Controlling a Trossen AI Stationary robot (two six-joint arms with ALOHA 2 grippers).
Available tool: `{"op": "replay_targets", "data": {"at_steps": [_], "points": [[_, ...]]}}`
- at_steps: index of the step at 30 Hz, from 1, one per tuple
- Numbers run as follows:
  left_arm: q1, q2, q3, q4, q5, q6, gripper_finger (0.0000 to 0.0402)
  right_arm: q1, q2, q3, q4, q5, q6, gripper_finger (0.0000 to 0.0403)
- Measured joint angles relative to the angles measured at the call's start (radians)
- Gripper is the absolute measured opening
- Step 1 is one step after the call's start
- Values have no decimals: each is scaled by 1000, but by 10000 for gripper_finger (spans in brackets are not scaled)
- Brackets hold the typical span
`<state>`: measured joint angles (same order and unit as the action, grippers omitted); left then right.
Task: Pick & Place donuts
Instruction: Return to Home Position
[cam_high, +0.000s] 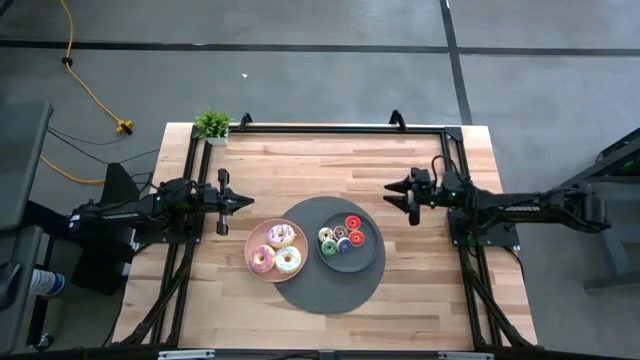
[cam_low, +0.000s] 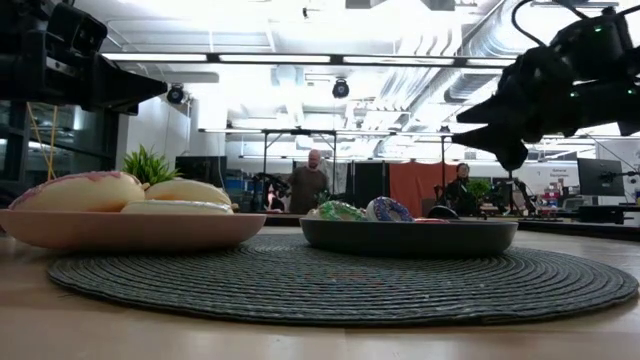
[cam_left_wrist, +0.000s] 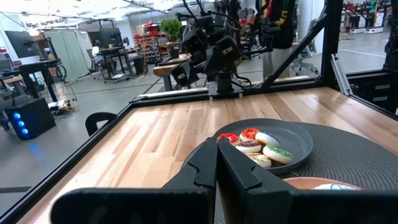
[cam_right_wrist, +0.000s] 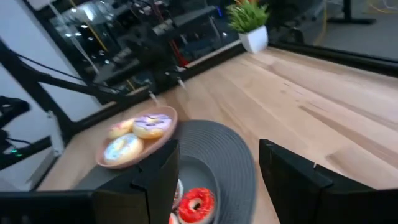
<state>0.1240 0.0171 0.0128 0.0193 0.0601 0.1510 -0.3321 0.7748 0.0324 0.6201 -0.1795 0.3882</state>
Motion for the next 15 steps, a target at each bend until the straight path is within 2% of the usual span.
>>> {"op": "replay_targets", "data": {"at_steps": [10,15], "points": [[0,0,0,0,0,0,1,31,-158,-22,5,-95,55,208],[0,0,0,0,0,0,1,52,-248,-23,-77,-142,99,208]]}}
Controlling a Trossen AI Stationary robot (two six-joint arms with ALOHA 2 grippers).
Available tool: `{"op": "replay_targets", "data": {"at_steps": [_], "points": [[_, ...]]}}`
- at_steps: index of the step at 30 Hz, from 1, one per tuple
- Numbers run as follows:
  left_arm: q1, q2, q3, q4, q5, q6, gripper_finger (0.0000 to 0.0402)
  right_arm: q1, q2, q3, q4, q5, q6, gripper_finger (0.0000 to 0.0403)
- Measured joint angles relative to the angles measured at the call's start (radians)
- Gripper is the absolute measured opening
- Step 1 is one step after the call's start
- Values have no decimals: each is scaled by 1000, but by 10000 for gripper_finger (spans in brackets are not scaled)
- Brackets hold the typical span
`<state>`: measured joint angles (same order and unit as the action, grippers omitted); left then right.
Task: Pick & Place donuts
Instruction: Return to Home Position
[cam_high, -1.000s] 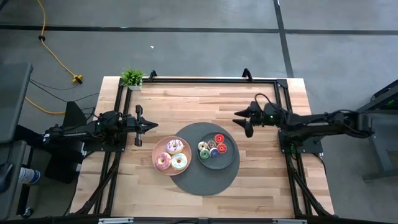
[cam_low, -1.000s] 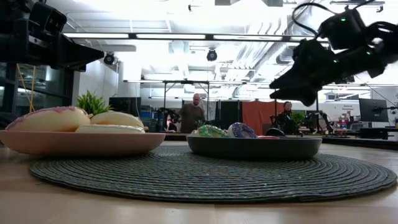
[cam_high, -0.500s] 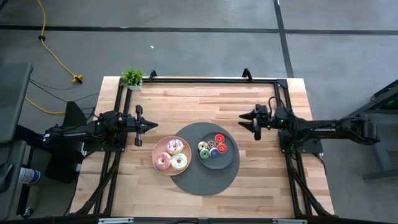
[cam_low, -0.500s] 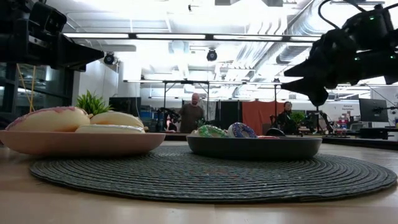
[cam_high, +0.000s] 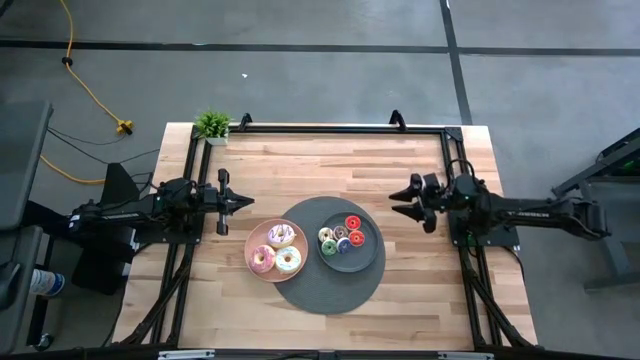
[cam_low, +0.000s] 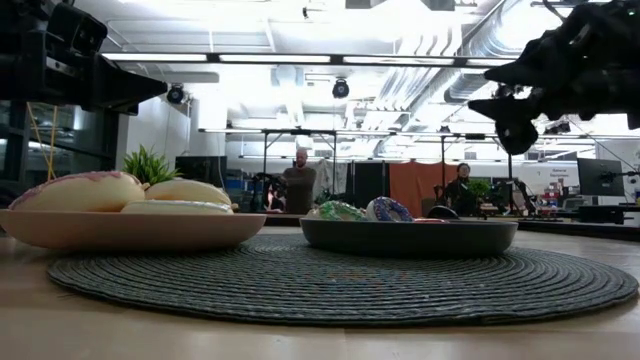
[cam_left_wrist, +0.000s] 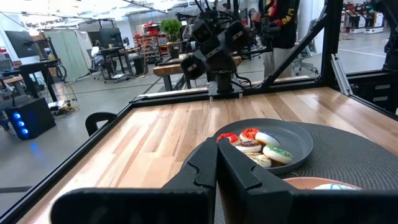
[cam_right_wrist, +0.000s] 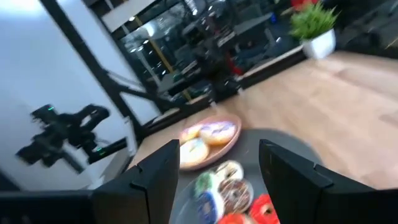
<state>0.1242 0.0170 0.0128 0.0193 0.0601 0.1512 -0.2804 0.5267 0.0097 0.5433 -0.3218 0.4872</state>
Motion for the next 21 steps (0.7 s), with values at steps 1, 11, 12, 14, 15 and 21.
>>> {"op": "replay_targets", "data": {"at_steps": [1,11,12,14,15,21], "points": [[0,0,0,0,0,0,1,0,-22,0,-29,-17,11,208],[0,0,0,0,0,0,1,-48,-294,0,-450,-45,1,208],[0,0,0,0,0,0,1,-56,-318,0,-471,-41,-7,208],[0,0,0,0,0,0,1,-70,-338,0,-469,-39,-20,208],[0,0,0,0,-2,0,1,-76,-347,0,-472,-29,-22,208],[0,0,0,0,-4,0,1,-96,-403,0,-476,-15,-24,208]]}}
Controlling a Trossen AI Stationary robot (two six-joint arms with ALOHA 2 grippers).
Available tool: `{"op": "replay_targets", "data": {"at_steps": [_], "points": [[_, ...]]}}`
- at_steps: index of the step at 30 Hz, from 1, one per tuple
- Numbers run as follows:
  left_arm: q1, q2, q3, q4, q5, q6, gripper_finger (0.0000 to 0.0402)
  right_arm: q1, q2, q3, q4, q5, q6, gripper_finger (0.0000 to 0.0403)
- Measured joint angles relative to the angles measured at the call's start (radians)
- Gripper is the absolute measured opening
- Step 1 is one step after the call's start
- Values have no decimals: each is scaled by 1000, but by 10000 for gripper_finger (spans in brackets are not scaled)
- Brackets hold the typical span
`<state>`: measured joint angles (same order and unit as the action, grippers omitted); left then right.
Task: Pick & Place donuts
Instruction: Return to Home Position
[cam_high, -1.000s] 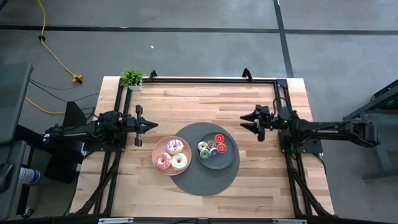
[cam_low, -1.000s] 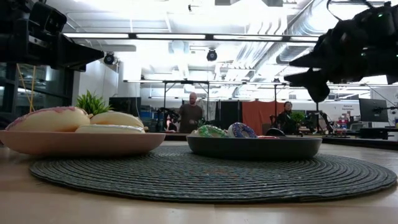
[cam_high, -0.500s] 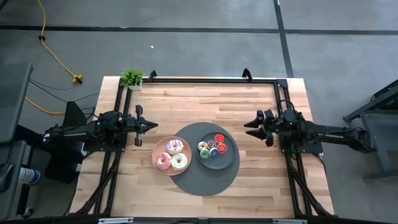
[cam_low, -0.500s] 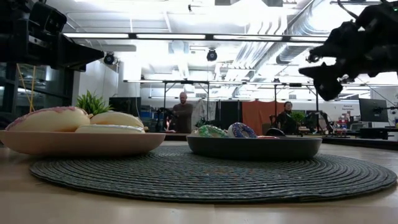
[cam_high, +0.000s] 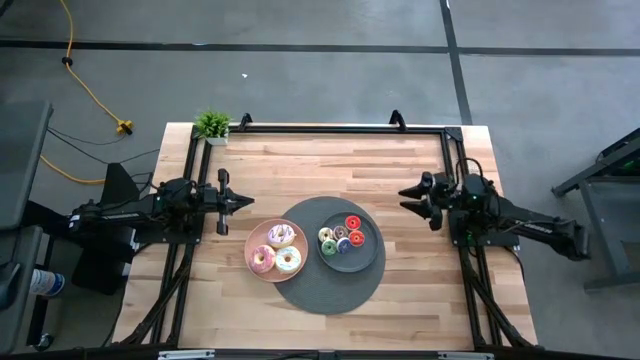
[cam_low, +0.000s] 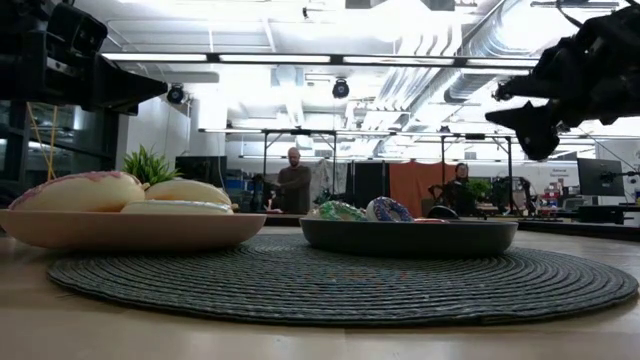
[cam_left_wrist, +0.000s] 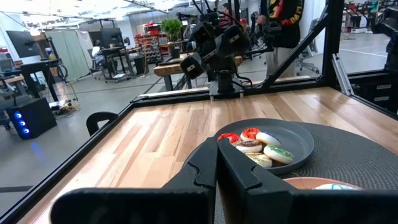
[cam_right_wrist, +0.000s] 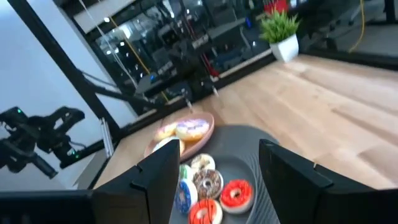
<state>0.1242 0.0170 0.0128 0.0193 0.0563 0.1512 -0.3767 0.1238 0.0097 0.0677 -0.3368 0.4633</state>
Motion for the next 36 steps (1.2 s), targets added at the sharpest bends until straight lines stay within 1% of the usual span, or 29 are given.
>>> {"op": "replay_targets", "data": {"at_steps": [7,10,16,20,22,24,26,30,31,34,36], "points": [[0,0,0,0,0,0,1,1,-121,0,-5,43,5,208],[0,0,0,0,1,0,1,-6,-123,0,-4,50,0,208],[0,0,0,0,1,0,1,-49,-117,0,-10,52,-101,208],[0,0,0,0,1,0,1,-77,-119,0,-10,52,-116,203],[0,0,0,0,2,0,1,-81,-119,0,-10,52,-131,188],[0,0,0,0,2,0,1,-80,-118,0,-10,51,-154,161],[0,0,0,0,2,0,1,-78,-118,0,-10,51,-179,122],[0,0,0,0,2,0,1,-51,-113,0,-10,49,-233,25],[0,0,0,0,2,0,1,-39,-108,0,-10,45,-256,13],[0,0,0,0,2,0,1,11,-80,0,-11,42,-282,15],[0,0,0,0,2,0,1,57,-63,0,-11,40,-288,6]]}}
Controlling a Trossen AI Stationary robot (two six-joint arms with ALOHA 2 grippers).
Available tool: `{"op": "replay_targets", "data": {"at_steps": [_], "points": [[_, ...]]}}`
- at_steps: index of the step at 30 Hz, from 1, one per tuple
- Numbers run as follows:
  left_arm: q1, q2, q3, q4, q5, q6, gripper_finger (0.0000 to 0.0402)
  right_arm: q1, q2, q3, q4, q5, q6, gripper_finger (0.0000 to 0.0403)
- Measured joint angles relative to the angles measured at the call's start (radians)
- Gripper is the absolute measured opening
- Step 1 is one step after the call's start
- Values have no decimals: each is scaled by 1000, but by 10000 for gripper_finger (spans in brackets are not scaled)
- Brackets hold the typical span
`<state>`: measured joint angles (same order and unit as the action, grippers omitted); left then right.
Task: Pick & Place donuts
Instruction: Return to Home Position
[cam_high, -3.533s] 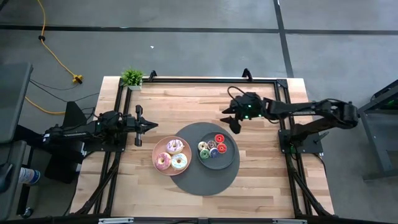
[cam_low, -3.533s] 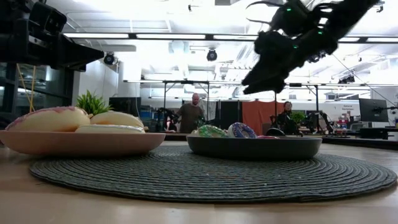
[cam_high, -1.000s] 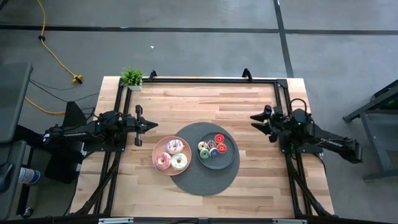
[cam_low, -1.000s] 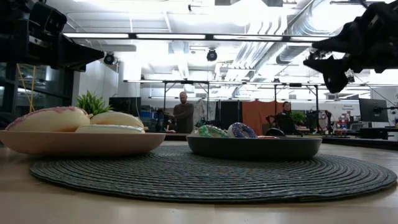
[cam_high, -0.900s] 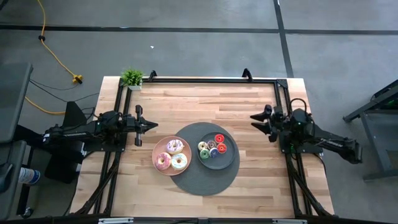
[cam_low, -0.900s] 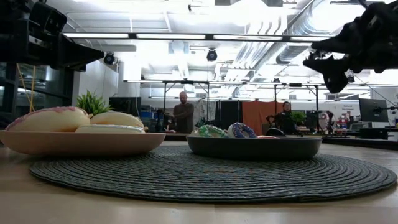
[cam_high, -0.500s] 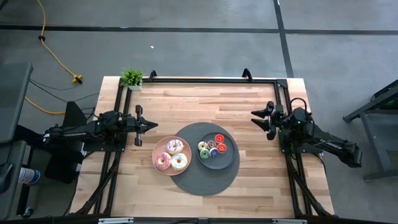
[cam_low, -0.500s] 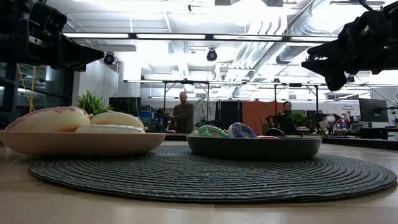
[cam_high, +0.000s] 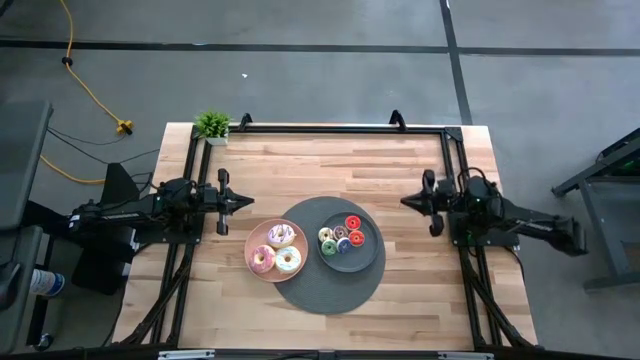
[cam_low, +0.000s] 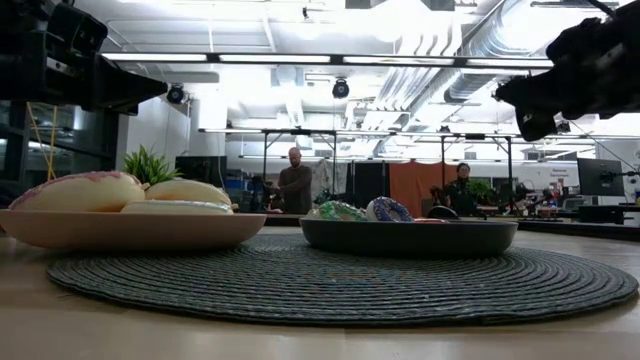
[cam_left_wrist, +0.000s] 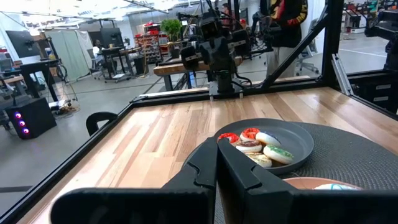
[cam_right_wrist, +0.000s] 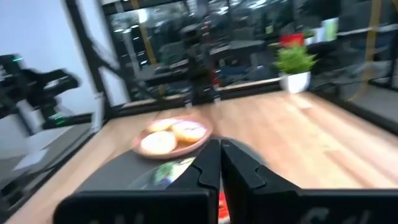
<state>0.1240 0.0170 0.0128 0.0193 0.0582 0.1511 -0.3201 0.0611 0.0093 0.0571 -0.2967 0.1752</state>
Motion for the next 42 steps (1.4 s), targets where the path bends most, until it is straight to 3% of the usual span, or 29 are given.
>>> {"op": "replay_targets", "data": {"at_steps": [5,11,15,42], "points": [[0,0,0,0,0,0,1,112,25,0,0,6,0,1],[0,0,0,0,4,0,1,181,48,0,-10,88,-1,0],[0,0,0,0,4,0,1,187,57,0,-10,143,8,0],[0,0,0,0,3,0,1,187,57,0,14,144,7,1]]}}
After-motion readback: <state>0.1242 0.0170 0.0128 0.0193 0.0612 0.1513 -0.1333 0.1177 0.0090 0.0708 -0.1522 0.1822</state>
